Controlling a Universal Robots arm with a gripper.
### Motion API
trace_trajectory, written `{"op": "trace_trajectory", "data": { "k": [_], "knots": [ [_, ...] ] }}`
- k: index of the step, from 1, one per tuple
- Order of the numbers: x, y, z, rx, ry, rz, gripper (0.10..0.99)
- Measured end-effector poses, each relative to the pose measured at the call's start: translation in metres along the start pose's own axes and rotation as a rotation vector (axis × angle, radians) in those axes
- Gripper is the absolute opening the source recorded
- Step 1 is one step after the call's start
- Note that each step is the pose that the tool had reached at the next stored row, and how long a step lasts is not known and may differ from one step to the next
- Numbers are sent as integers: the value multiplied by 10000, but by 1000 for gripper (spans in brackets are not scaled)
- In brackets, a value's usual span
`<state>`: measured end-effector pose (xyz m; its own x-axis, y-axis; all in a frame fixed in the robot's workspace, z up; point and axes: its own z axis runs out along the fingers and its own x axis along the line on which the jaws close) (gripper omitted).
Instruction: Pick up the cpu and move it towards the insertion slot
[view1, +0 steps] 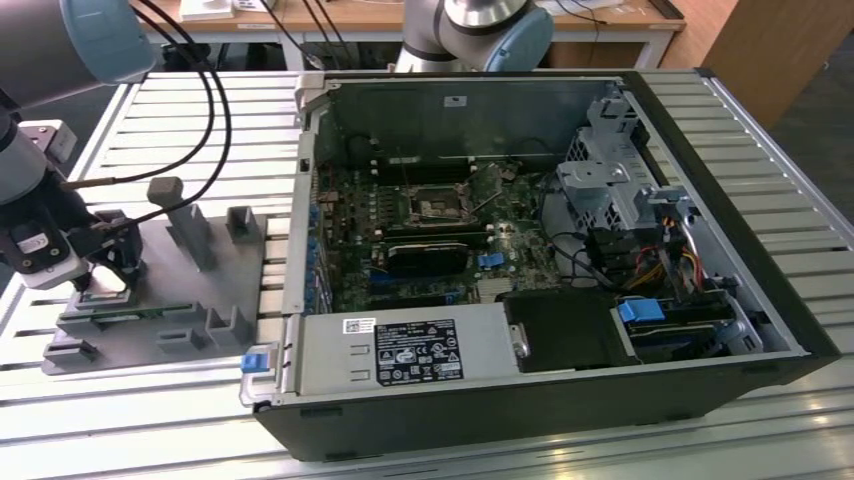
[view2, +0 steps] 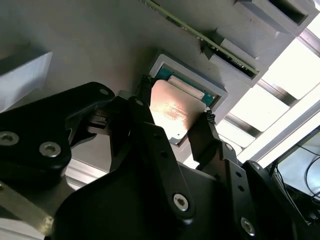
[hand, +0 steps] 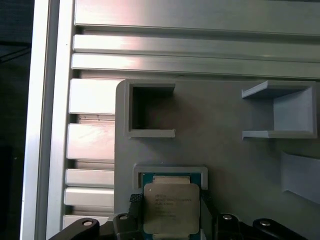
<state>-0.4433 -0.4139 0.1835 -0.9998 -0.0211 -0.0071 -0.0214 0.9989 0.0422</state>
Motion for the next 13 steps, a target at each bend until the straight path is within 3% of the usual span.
{"op": "trace_trajectory", "data": {
  "k": [5,13],
  "knots": [
    [-2,1,-7,3,-1,0,541],
    [-3,4,-89,1,-2,0,541]
  ]
}}
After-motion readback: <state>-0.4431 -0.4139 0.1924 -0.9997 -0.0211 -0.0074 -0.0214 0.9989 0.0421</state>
